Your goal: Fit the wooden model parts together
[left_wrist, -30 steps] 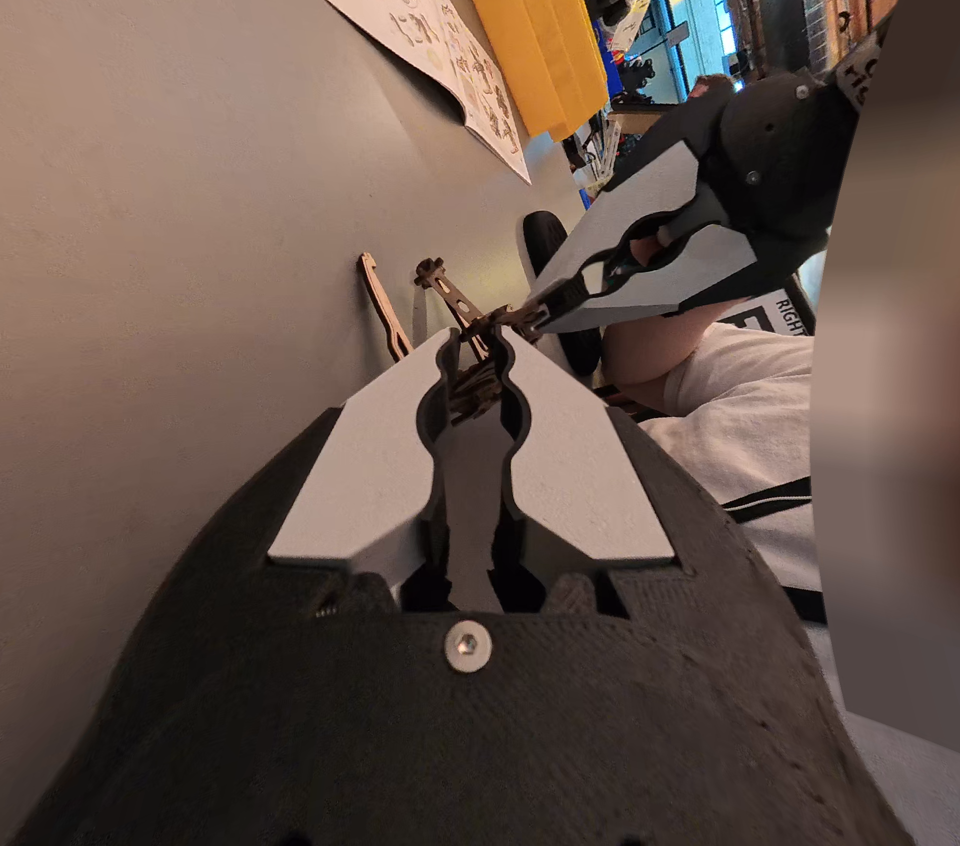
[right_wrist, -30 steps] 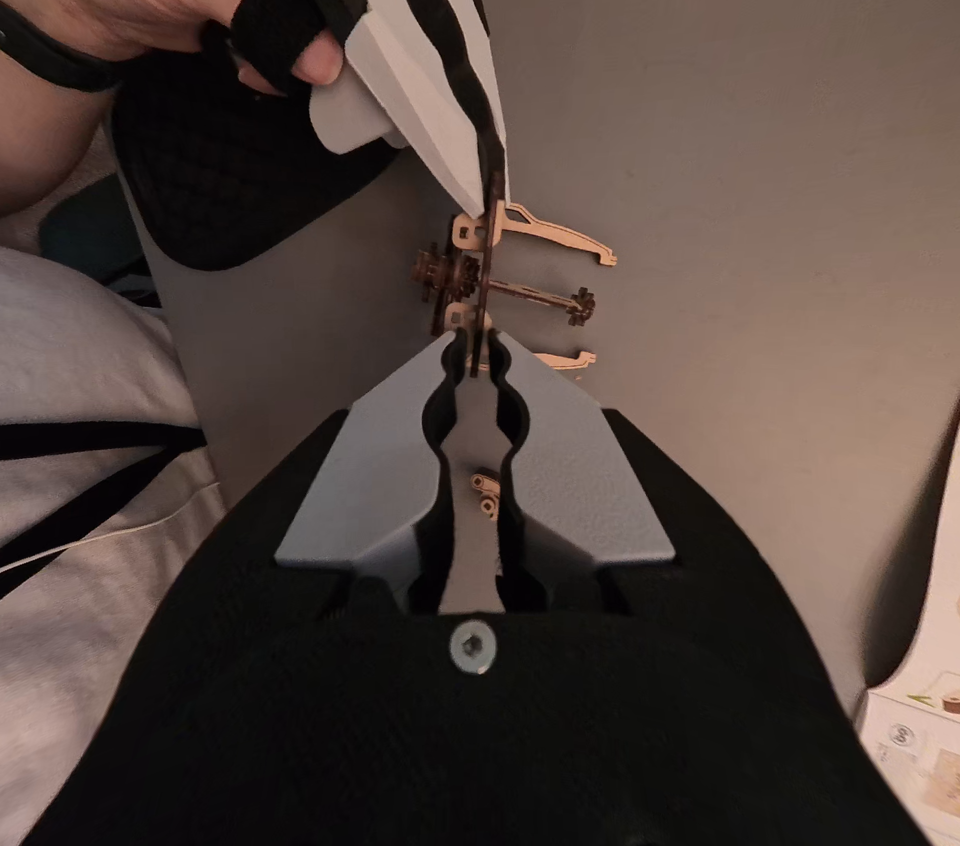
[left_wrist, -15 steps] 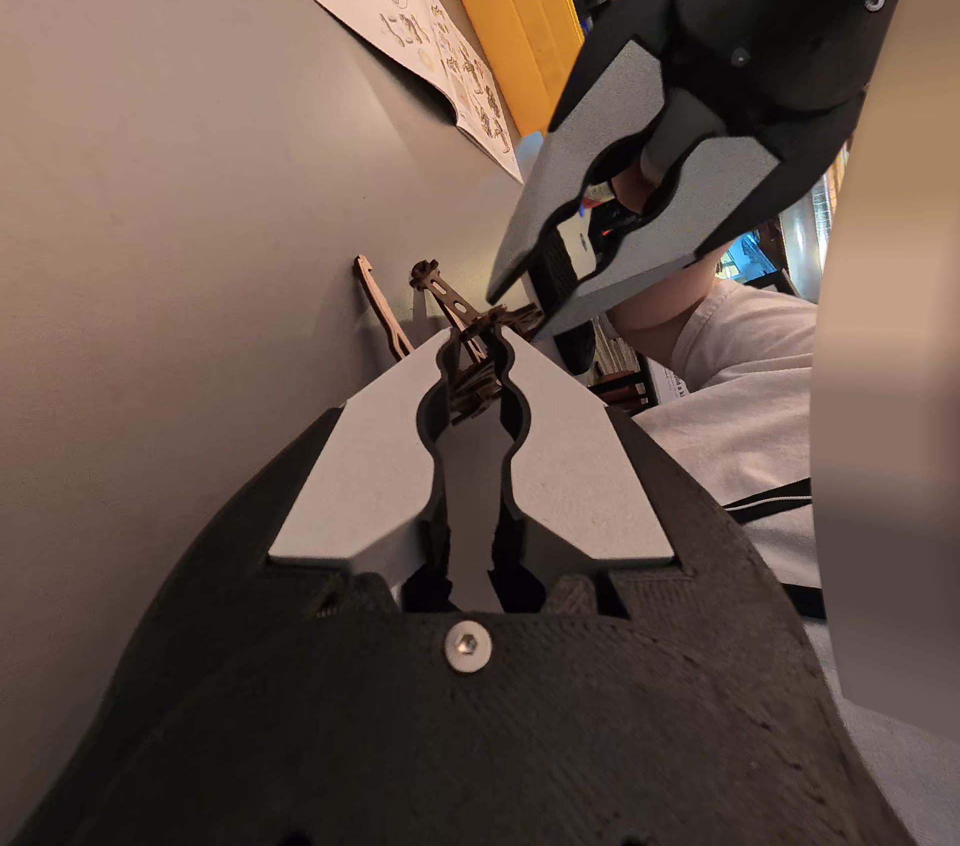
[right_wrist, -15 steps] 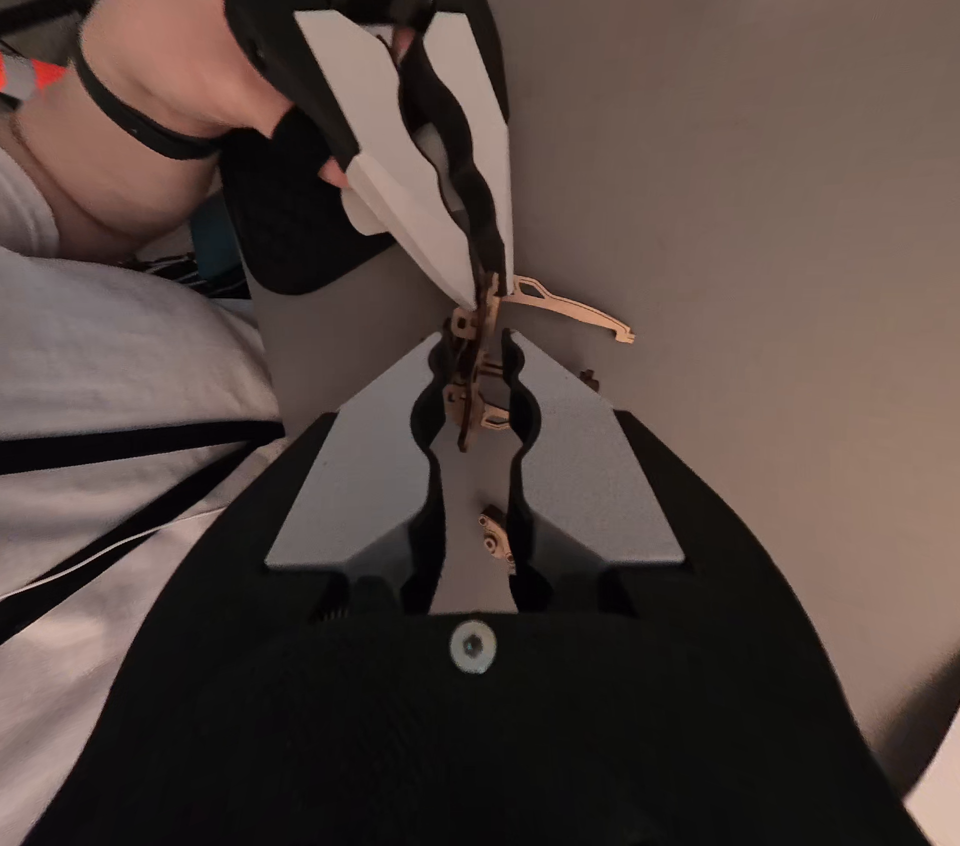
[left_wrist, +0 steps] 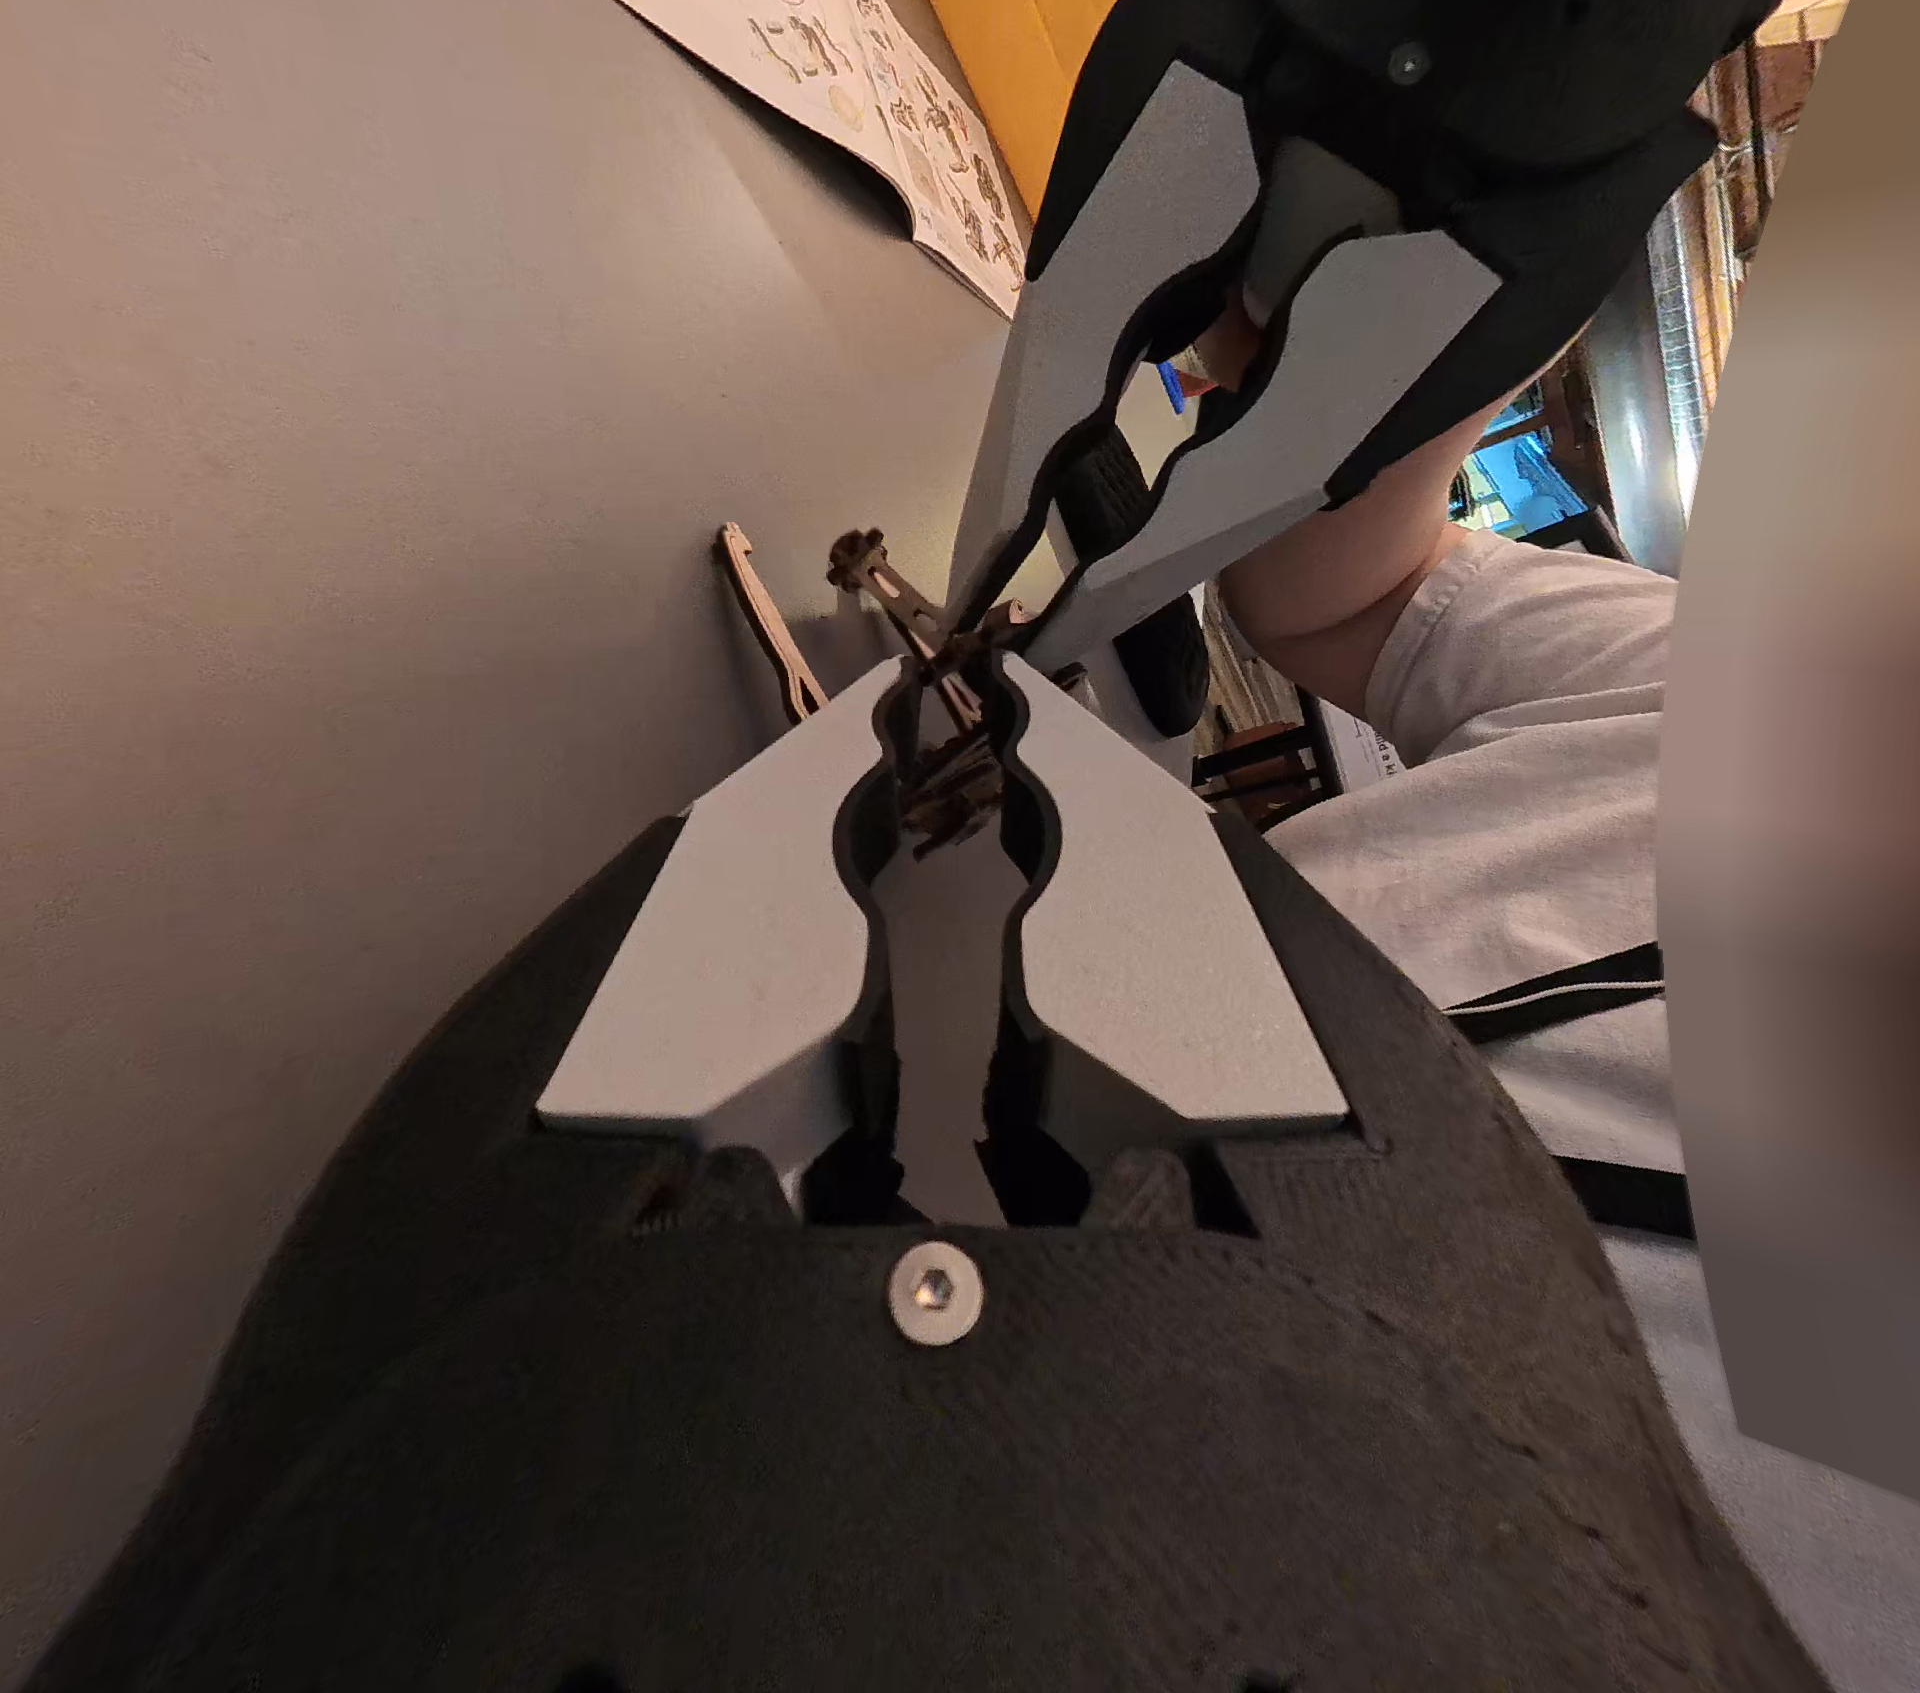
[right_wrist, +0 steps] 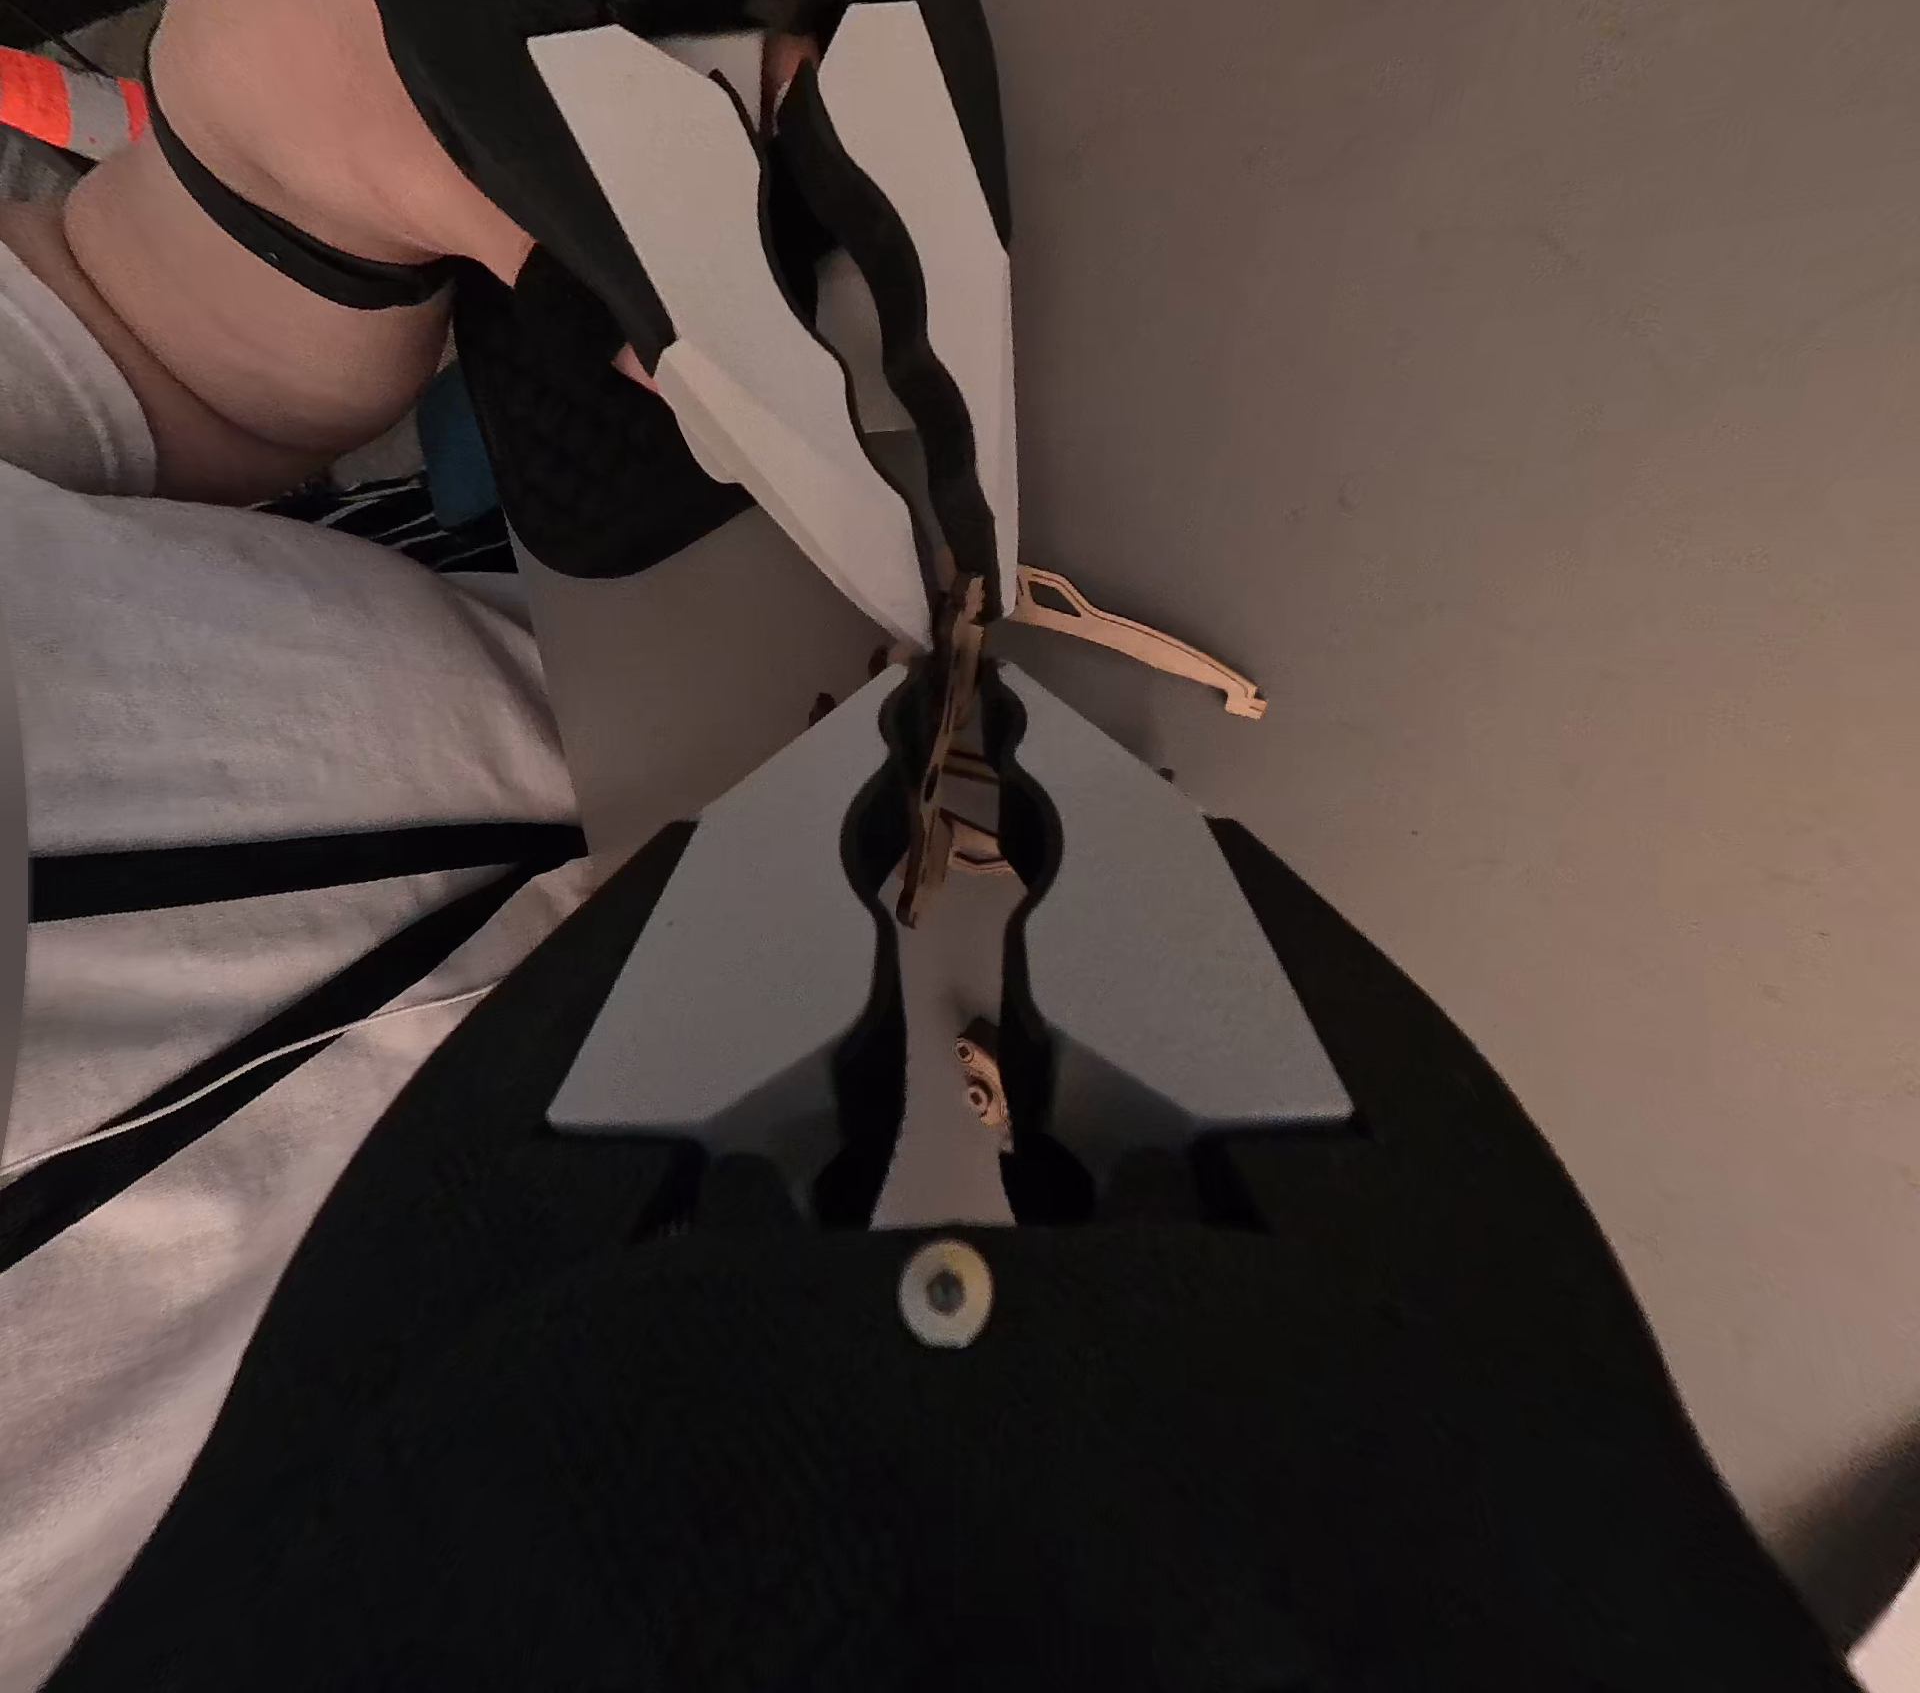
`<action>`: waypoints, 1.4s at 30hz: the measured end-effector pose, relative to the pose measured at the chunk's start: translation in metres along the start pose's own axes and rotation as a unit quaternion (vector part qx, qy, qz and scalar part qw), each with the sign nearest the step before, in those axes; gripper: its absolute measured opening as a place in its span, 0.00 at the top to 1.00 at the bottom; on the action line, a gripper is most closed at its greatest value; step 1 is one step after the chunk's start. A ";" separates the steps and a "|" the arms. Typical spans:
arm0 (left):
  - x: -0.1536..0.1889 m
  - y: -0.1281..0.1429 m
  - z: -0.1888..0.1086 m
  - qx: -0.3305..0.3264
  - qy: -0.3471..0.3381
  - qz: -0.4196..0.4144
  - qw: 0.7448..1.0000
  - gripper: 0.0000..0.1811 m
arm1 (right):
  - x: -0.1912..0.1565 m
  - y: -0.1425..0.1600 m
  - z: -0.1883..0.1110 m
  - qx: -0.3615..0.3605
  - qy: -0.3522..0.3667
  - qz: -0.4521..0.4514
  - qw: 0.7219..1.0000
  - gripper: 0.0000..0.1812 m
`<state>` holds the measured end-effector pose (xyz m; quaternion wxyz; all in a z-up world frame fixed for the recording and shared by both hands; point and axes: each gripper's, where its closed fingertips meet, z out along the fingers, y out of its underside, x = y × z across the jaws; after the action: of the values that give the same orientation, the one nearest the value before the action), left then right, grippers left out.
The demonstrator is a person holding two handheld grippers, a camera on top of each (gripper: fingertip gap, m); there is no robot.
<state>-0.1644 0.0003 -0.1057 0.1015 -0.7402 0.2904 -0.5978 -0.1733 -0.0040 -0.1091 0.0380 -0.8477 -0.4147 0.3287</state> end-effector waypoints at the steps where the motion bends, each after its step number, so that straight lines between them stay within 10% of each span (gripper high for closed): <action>1: 0.000 0.000 0.000 -0.001 0.002 0.000 1.000 0.95 | -0.001 0.001 0.000 -0.004 -0.005 0.005 1.000 0.95; 19: 0.001 0.002 0.002 -0.007 -0.003 0.010 1.000 0.95 | -0.001 0.006 0.004 -0.007 -0.018 0.016 1.000 0.96; 23: 0.007 -0.006 -0.008 0.015 -0.011 0.032 0.999 0.77 | -0.003 0.009 0.004 -0.011 -0.029 0.022 0.999 0.96; 30: 0.003 0.021 -0.017 -0.066 -0.113 0.259 0.957 0.87 | -0.007 0.003 -0.006 -0.014 -0.055 0.032 0.998 0.96; 42: 0.008 0.033 0.004 -0.139 -0.046 0.275 0.950 0.94 | -0.010 0.012 0.006 -0.061 -0.071 0.085 0.992 0.97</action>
<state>-0.1696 -0.0315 -0.1168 0.1711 -0.6650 0.5579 -0.4660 -0.1727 -0.0200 -0.1124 -0.0711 -0.8552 -0.3623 0.3638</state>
